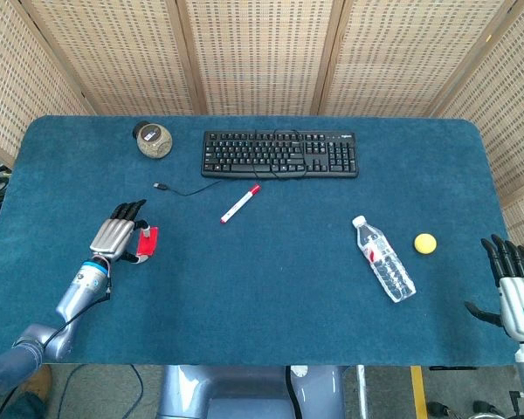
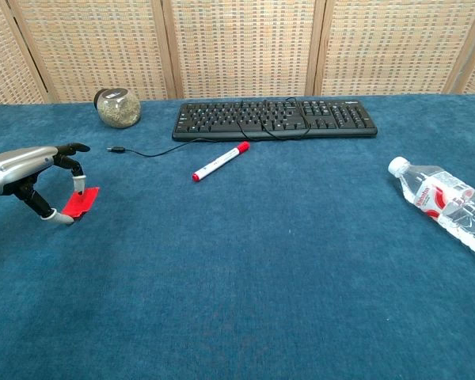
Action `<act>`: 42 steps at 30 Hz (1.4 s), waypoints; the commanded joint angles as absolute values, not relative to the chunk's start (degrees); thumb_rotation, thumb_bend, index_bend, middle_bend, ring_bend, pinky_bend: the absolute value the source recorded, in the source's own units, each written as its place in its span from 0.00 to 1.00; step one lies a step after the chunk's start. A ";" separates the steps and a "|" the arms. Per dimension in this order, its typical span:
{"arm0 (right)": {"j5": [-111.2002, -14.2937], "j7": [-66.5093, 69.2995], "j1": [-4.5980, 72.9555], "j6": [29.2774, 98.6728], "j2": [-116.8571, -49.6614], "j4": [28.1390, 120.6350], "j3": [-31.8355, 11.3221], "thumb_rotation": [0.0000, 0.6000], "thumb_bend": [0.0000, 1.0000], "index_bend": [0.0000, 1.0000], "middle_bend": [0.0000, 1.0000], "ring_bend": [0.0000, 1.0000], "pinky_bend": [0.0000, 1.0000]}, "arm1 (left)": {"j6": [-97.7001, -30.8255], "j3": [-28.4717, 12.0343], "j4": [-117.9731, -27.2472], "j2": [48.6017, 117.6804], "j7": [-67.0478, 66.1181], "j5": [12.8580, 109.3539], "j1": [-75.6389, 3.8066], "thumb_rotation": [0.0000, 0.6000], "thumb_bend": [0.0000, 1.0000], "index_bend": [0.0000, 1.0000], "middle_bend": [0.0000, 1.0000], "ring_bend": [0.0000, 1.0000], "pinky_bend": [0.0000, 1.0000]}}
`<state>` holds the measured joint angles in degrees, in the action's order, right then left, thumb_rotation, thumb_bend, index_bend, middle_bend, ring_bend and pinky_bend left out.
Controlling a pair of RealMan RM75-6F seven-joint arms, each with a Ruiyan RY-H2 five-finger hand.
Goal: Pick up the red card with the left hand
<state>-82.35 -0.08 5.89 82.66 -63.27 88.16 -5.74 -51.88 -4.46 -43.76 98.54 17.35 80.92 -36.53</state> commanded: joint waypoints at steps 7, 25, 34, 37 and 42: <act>-82.42 0.19 5.89 82.55 -63.14 88.26 -5.66 1.00 0.00 0.00 0.00 0.00 0.00 | -51.24 -3.98 -43.85 98.64 16.97 81.05 -36.50 1.00 0.32 0.51 0.00 0.00 0.00; -82.56 0.71 5.97 82.29 -62.96 88.36 -5.54 1.00 0.00 0.00 0.00 0.00 0.00 | -49.85 -4.15 -45.88 97.61 15.10 80.26 -36.72 1.00 0.45 0.53 0.00 0.00 0.00; -82.50 0.87 6.02 82.13 -62.89 88.40 -5.52 1.00 0.00 0.00 0.00 0.00 0.00 | -47.47 -5.09 -47.81 96.37 12.16 78.09 -37.18 1.00 0.53 0.53 0.00 0.00 0.00; -82.48 0.90 6.01 82.15 -62.85 88.46 -5.53 1.00 0.00 0.00 0.00 0.00 0.00 | -46.93 -5.39 -48.82 95.99 11.10 77.33 -37.22 1.00 0.52 0.53 0.00 0.00 0.00; -82.48 1.05 5.98 82.19 -62.81 88.44 -5.52 1.00 0.00 0.00 0.00 0.00 0.00 | -46.55 -5.62 -49.69 95.82 10.11 76.63 -37.19 1.00 0.52 0.54 0.00 0.00 0.00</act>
